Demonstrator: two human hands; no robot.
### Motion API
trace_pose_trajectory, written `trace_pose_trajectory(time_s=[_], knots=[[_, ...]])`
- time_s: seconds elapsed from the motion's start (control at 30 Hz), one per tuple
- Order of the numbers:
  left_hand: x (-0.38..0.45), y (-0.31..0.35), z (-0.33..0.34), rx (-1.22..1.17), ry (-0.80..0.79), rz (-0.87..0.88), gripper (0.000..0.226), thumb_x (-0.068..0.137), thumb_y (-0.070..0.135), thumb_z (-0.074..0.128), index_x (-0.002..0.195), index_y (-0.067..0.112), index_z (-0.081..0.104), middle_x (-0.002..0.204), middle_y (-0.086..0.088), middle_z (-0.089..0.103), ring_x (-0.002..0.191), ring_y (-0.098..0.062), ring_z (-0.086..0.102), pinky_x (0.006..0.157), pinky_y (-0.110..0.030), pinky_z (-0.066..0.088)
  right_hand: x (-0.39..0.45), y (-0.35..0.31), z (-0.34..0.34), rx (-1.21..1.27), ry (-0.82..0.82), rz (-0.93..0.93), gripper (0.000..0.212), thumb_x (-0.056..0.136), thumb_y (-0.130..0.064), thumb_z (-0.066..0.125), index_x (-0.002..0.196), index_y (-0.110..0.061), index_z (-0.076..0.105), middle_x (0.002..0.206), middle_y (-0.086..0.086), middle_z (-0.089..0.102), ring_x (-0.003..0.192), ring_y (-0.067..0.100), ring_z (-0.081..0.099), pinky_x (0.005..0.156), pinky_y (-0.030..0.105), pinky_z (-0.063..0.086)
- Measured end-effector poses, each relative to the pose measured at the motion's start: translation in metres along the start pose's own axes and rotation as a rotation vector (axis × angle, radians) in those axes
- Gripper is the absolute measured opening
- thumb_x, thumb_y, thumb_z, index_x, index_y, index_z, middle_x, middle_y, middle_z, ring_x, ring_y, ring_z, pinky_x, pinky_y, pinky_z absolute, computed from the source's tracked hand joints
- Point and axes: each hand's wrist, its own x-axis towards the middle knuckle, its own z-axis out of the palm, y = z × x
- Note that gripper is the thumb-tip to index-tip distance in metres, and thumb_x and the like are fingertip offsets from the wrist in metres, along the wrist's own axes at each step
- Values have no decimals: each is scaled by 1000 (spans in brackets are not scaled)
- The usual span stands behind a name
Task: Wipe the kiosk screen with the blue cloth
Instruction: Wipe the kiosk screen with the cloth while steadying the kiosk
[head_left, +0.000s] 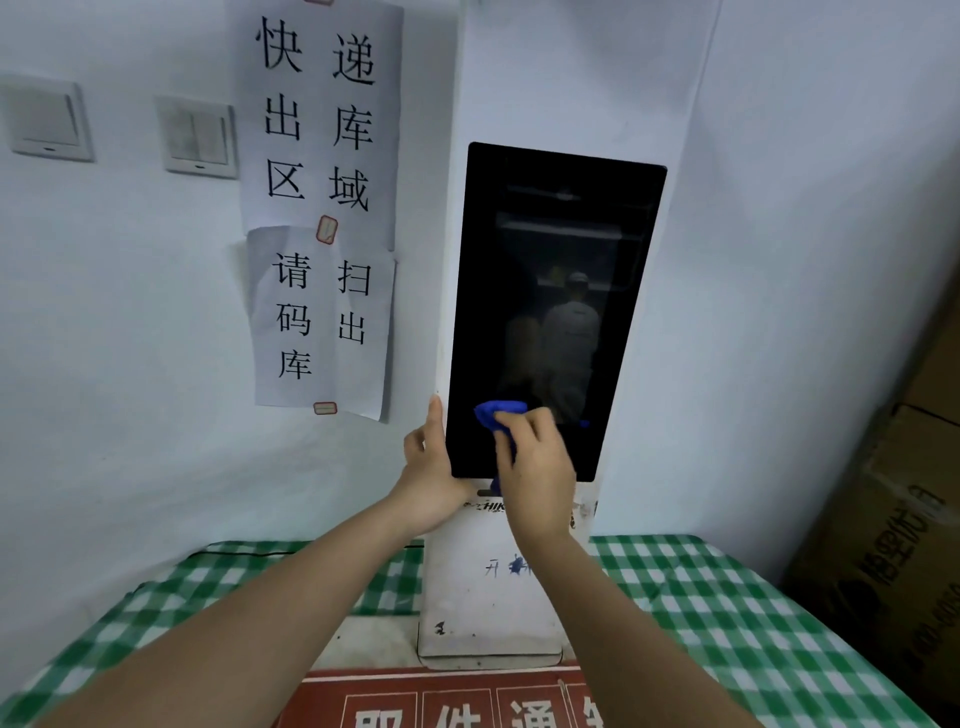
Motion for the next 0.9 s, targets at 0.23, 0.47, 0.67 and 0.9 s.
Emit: trace_pose_trajectory(time_s=[0.23, 0.47, 0.67, 0.9], knots=[[-2, -2, -2, -13, -20, -22, 104, 86, 7, 57, 146, 38, -21, 133, -14, 33, 92, -18, 46, 78, -23, 39, 8, 5, -6, -52, -16, -89, 21, 80, -11, 71, 101, -14, 69, 87, 1, 58, 68, 17, 57, 42, 26, 42], [-4, -3, -7, -25, -31, 6, 101, 87, 2, 54, 148, 37, -18, 115, -9, 40, 72, -8, 45, 58, -16, 38, 0, -13, 8, -8, 2, -44, 23, 80, -9, 72, 102, -13, 68, 88, 3, 57, 69, 19, 57, 43, 25, 42], [-3, -6, -10, -61, -45, 10, 105, 85, -2, 55, 146, 41, -17, 126, -8, 40, 85, -14, 54, 77, -30, 53, 8, -10, 4, -74, -42, -179, 21, 78, -12, 74, 99, -14, 70, 86, 2, 59, 70, 17, 59, 38, 25, 45], [-5, -6, -13, -163, -27, -26, 91, 84, -6, 54, 152, 22, 1, 143, -5, 38, 111, -19, 53, 91, -33, 47, 9, -26, 13, -71, 12, -120, 26, 76, -10, 76, 101, -14, 69, 88, 3, 59, 70, 19, 58, 40, 26, 46]])
